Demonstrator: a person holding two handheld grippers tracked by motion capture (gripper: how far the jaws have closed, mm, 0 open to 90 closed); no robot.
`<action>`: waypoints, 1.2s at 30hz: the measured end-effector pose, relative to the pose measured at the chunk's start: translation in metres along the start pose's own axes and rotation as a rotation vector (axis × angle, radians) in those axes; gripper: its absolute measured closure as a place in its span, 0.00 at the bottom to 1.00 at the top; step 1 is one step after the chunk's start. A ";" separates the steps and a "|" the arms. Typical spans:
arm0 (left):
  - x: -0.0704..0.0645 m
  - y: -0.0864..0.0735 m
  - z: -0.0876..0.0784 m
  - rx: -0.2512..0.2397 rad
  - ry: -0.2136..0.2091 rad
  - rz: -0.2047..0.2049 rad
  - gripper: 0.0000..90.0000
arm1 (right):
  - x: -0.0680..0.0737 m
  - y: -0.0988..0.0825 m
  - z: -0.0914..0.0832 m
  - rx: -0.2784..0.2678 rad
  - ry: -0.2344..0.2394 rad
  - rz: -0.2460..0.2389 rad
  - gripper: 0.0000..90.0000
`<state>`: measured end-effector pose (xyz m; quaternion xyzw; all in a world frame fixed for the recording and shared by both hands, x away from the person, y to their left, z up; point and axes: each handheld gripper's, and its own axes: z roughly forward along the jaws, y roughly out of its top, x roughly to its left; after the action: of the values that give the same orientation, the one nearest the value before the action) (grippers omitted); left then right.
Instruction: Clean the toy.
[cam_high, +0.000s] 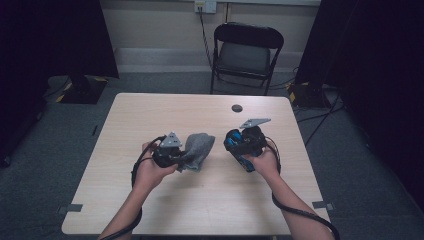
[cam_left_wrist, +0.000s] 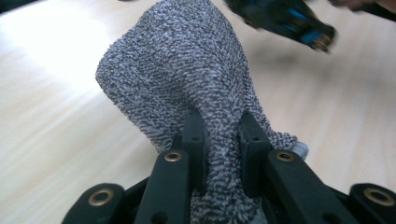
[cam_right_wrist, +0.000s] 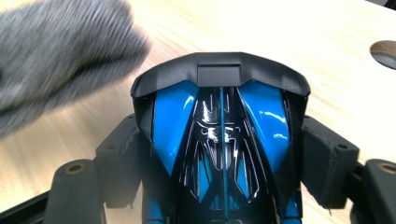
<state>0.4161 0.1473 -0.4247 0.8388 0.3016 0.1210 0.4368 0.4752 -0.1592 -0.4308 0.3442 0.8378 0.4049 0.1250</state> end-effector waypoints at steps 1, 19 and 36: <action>0.000 0.000 0.000 0.000 0.000 0.000 0.85 | 0.000 0.000 0.000 0.000 0.000 0.000 0.28; -0.001 0.041 0.034 0.020 -0.049 0.031 0.85 | 0.036 -0.001 0.008 0.007 0.083 -0.081 0.28; -0.007 0.039 0.037 0.022 -0.084 0.040 0.85 | 0.028 -0.006 0.005 0.021 0.065 -0.073 0.28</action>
<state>0.4438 0.1014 -0.4146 0.8539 0.2673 0.0912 0.4372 0.4543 -0.1404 -0.4364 0.3013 0.8576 0.4022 0.1091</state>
